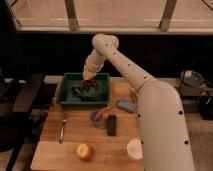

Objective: Place grapes in tray

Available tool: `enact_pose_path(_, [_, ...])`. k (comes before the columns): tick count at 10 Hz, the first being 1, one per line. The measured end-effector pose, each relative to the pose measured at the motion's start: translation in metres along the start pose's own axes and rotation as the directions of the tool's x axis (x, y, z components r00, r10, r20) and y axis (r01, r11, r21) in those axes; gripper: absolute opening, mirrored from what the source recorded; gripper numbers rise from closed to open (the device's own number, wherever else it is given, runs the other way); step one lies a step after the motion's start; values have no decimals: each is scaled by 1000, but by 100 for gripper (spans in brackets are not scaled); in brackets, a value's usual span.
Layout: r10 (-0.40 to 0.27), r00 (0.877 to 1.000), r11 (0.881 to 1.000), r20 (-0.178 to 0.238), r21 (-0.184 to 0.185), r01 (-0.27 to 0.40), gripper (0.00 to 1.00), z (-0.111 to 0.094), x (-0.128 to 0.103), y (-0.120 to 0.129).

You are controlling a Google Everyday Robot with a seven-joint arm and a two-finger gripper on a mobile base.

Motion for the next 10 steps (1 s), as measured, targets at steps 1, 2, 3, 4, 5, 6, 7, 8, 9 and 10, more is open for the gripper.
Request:
enact_pose_path(1, [-1,1000,1000,30,27,0,8,0,3,2])
enact_pose_path(2, [0,998,999,70,47,-3,20,-3,8,7])
enact_pose_path(3, [2,996,998,86,62,-7,30,-7,12,11])
enact_pose_path(4, [1,995,998,98,70,-8,40,-9,14,13])
enact_pose_path(5, [1,995,997,105,73,-9,47,-10,15,14])
enact_pose_path(6, [0,994,997,105,72,-8,50,-9,14,14])
enact_pose_path(7, [0,994,997,105,72,-8,50,-9,14,14])
enact_pose_path(8, [-1,994,997,106,71,-7,50,-9,13,14])
enact_pose_path(9, [-1,994,997,106,71,-6,50,-9,13,14])
enact_pose_path(10, [-1,994,997,106,71,-7,50,-9,13,14])
